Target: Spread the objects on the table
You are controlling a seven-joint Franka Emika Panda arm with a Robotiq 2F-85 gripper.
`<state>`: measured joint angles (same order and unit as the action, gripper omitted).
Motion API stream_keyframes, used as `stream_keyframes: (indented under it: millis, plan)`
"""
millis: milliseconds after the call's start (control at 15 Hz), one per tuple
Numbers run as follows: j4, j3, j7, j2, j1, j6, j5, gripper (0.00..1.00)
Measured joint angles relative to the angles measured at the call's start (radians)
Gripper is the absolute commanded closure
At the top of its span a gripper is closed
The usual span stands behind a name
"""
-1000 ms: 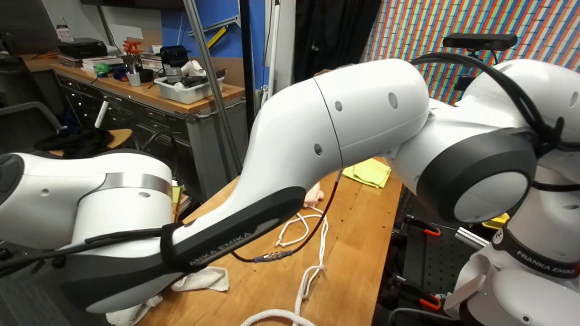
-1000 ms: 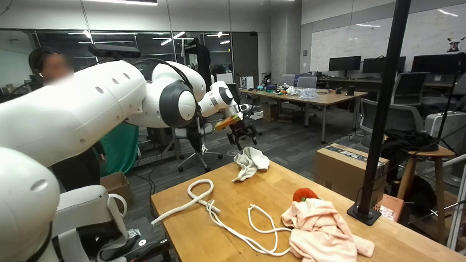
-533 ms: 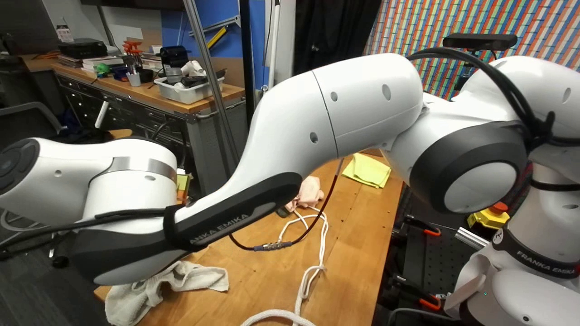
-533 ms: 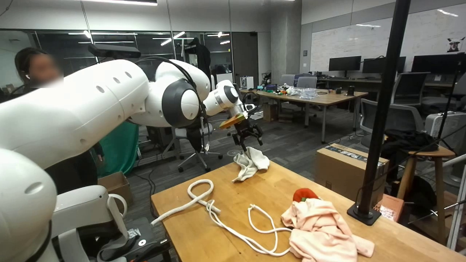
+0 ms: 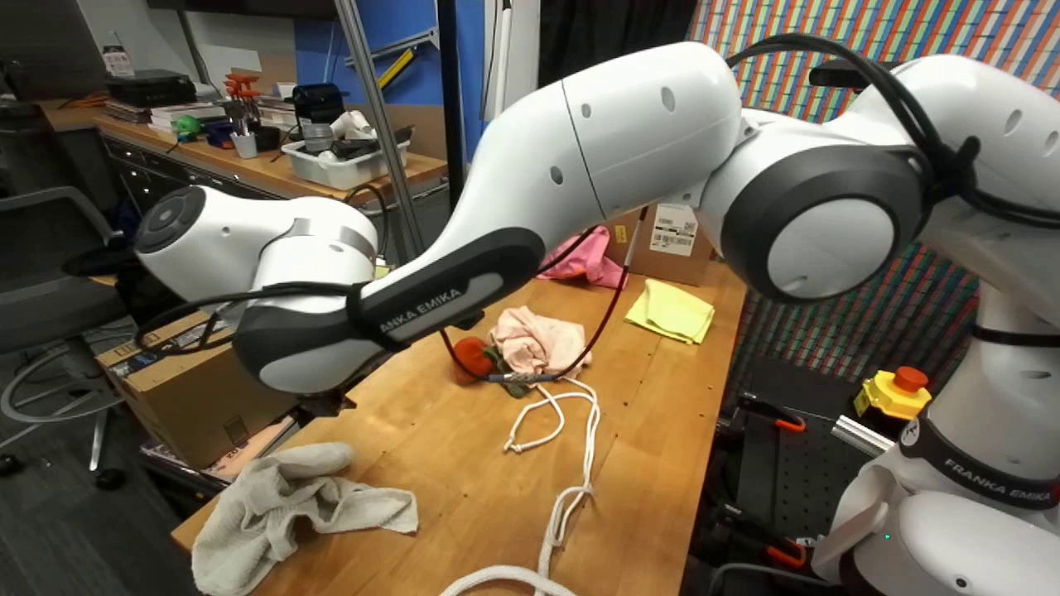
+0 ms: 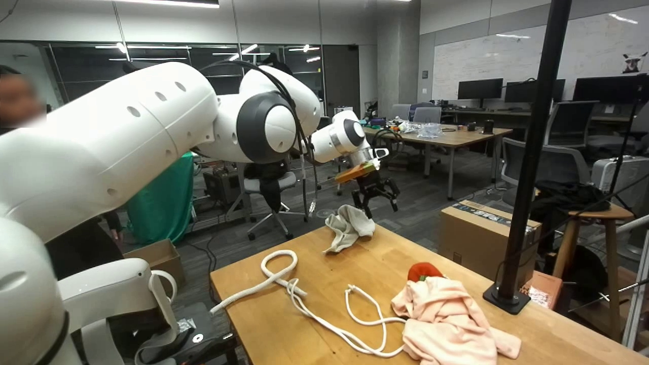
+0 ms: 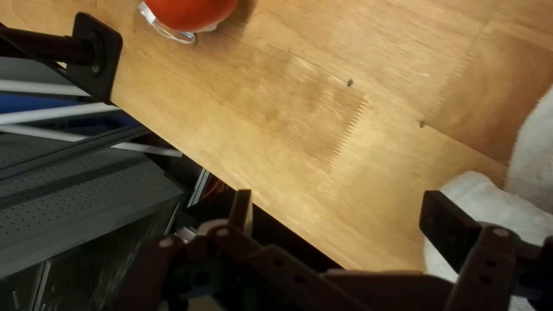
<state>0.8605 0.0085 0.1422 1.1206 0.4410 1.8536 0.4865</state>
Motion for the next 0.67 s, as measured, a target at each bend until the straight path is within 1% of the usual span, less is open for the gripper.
stream_keyframes:
  millis: [467, 533, 667]
  plan:
    - [0.315, 0.063, -0.069, -0.152, -0.193, 0.13, -0.039, 0.0]
    - [0.36, 0.073, -0.07, -0.175, -0.215, 0.148, -0.043, 0.0]
    - [0.448, 0.071, -0.071, -0.227, -0.233, 0.189, -0.074, 0.0]
